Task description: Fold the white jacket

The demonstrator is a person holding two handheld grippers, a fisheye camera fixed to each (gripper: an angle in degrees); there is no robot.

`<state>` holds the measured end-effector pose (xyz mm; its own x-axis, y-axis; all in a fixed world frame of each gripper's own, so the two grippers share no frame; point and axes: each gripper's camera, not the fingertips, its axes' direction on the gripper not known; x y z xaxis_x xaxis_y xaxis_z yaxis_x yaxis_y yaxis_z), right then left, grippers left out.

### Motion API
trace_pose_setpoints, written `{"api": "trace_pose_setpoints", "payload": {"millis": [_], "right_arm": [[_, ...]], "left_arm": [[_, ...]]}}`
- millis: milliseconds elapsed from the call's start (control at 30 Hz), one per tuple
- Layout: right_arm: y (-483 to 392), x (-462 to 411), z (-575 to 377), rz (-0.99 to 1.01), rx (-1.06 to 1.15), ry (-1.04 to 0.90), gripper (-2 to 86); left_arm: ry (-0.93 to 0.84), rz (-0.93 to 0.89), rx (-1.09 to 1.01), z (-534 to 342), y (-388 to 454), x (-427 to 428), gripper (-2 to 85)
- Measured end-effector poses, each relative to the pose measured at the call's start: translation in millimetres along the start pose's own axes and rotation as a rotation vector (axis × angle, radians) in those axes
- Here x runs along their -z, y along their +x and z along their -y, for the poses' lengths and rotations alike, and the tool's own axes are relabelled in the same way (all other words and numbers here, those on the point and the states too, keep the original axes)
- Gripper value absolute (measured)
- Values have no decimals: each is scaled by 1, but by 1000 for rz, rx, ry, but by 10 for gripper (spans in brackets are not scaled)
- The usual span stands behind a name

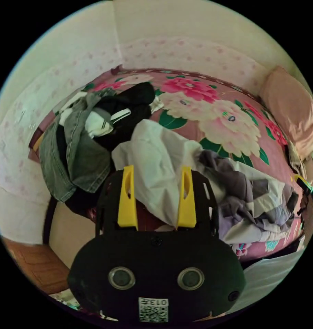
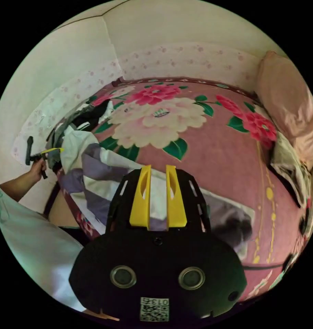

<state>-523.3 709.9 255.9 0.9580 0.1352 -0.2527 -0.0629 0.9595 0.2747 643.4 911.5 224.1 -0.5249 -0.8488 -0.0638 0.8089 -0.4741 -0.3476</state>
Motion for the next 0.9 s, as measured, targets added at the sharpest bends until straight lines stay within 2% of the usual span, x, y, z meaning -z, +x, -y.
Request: {"api": "trace_pose_setpoints", "payload": {"millis": [67, 200, 267, 367, 467, 500, 567, 633, 733, 900], "right_arm": [[-44, -39, 47, 135, 76, 12, 81], [-149, -108, 128, 330, 252, 6, 93], [-224, -155, 181, 472, 336, -7, 102], [-320, -224, 234, 526, 502, -102, 105], [-387, -297, 271, 560, 607, -246, 112], [-393, -311, 278, 590, 590, -283, 114], [-395, -365, 298, 735, 421, -434, 122], [-386, -390, 303, 806, 315, -484, 130], [-373, -402, 295, 797, 250, -497, 157], [-334, -386, 275, 930, 109, -469, 172]], "left_arm": [[-36, -54, 77, 3, -48, -17, 190], [-72, -145, 100, 12, -82, -41, 196], [-129, -226, 46, 19, -86, -60, 144], [-191, -293, 5, 22, -91, -70, 23], [-138, -313, -62, 21, -87, -53, 10], [-131, -297, -84, 20, -85, -49, 8], [-89, -264, -154, 17, -77, -31, 5], [-65, -241, -213, 15, -69, -18, 4], [-17, -170, -342, 10, -48, 7, 4], [72, -23, -609, -4, 6, 51, 6]]}}
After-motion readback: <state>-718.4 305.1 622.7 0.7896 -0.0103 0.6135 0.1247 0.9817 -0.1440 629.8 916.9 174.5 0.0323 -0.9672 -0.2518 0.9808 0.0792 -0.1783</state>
